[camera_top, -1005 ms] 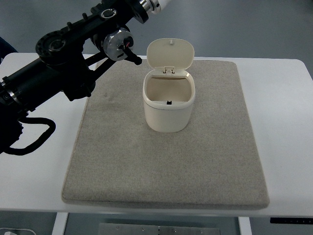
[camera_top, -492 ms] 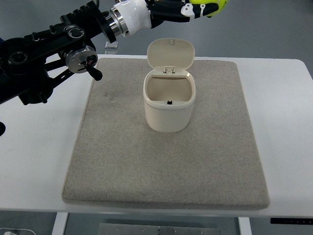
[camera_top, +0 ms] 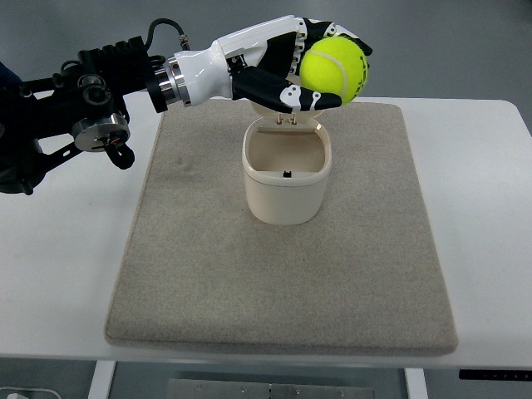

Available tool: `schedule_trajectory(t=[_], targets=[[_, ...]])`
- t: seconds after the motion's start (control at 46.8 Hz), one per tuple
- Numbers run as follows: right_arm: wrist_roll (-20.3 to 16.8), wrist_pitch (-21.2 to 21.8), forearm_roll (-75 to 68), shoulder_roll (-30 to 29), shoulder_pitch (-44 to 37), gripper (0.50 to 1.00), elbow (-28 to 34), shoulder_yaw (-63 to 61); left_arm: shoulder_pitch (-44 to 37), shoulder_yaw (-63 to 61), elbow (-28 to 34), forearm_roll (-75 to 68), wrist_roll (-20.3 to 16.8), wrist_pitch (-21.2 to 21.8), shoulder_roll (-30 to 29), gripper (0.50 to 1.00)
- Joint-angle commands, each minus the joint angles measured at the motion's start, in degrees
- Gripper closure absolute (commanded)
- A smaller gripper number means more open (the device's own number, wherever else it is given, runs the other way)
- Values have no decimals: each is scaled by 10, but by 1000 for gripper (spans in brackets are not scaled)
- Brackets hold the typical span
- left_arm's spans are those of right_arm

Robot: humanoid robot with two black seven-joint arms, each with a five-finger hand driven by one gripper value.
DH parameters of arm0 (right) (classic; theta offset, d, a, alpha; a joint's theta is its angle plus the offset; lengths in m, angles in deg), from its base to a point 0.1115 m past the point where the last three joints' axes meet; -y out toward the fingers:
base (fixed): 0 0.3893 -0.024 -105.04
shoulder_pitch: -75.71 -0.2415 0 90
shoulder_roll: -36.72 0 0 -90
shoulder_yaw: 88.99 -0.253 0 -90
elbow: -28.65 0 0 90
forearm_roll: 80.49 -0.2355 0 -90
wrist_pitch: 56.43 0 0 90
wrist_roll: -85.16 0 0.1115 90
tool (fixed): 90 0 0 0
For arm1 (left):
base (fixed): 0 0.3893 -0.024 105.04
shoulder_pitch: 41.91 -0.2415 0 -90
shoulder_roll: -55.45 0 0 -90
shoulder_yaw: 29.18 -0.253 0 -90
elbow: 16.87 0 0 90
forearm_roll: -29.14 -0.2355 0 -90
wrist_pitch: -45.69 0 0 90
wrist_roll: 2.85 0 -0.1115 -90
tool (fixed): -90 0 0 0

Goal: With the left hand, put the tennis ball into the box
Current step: 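Carry the held ball with the left hand over the open bin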

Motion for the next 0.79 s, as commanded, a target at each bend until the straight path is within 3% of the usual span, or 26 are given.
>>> schedule_trajectory(t=[0.0,0.77], targets=[[1,0,0,0,0,562,0,0,0,-13,3,-12,0,-5,-16,1000],[0,0,0,0,0,562,0,0,-25,-66,37,-27,0,3,-30,1000]])
